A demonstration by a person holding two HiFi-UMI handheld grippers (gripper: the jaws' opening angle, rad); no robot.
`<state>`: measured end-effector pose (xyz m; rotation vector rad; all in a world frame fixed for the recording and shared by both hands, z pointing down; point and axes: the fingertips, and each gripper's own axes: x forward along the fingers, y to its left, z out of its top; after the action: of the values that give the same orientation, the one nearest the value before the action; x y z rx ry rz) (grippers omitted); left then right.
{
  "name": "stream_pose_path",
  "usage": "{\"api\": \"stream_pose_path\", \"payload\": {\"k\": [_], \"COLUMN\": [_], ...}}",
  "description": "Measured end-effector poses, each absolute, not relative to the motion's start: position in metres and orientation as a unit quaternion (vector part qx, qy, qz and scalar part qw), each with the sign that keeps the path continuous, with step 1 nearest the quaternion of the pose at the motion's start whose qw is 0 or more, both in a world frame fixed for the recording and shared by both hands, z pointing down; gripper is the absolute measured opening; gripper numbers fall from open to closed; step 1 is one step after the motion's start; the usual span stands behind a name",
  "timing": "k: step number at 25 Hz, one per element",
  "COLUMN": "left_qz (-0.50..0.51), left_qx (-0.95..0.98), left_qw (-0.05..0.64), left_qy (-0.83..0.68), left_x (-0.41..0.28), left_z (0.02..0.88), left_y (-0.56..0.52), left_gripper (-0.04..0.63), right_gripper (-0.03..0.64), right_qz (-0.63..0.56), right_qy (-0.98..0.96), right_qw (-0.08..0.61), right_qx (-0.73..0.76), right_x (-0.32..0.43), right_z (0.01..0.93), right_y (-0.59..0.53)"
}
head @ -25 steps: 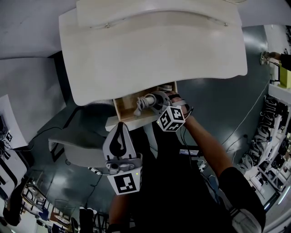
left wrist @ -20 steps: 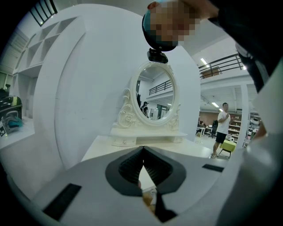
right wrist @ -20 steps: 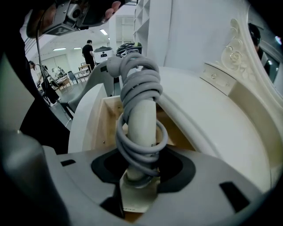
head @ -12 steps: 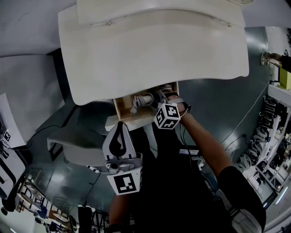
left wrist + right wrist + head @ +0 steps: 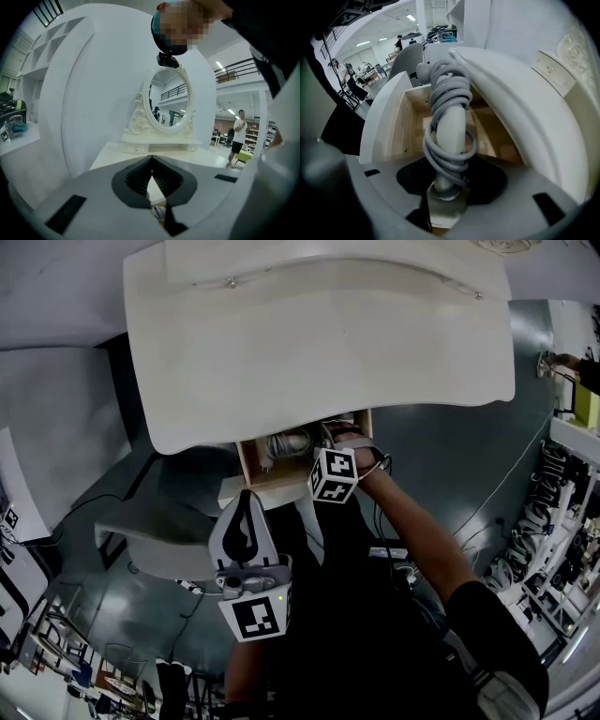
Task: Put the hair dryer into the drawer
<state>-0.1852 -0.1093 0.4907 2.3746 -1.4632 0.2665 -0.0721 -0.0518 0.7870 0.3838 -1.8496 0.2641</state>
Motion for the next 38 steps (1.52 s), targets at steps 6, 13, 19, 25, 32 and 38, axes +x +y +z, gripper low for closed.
{"api": "stream_pose_path", "payload": {"k": [6, 13, 19, 25, 32, 38], "left_qz": [0.091, 0.094, 0.093, 0.093, 0.093, 0.090], "left_qx": [0.832, 0.827, 0.823, 0.819, 0.816, 0.813], "left_qw": [0.165, 0.178, 0.181, 0.187, 0.193, 0.196], "left_qy": [-0.521, -0.525, -0.530, -0.535, -0.537, -0.540], "left_x": [-0.193, -0.203, -0.210, -0.221, -0.230, -0.237], "left_z": [0.492, 0.498, 0.501, 0.506, 0.509, 0.511], "left_y": [-0.114, -0.116, -0.117, -0.117, -0.117, -0.116], "left_gripper": [0.023, 0.023, 0.023, 0.023, 0.023, 0.023], "right_gripper": [0.192, 0.193, 0.193, 0.195, 0.195, 0.196], "right_qz": [0.112, 0.108, 0.103, 0.100, 0.098, 0.090], "right_qy": [-0.780, -0.756, -0.731, -0.713, -0.696, -0.682], "right_qw": [0.595, 0.630, 0.664, 0.685, 0.704, 0.720], "right_qx": [0.160, 0.140, 0.119, 0.108, 0.101, 0.097], "right_x": [-0.075, -0.078, -0.076, -0.078, -0.076, -0.076], "right_z": [0.794, 0.807, 0.817, 0.824, 0.829, 0.834], "right_y": [-0.054, -0.050, -0.045, -0.044, -0.045, -0.045]}}
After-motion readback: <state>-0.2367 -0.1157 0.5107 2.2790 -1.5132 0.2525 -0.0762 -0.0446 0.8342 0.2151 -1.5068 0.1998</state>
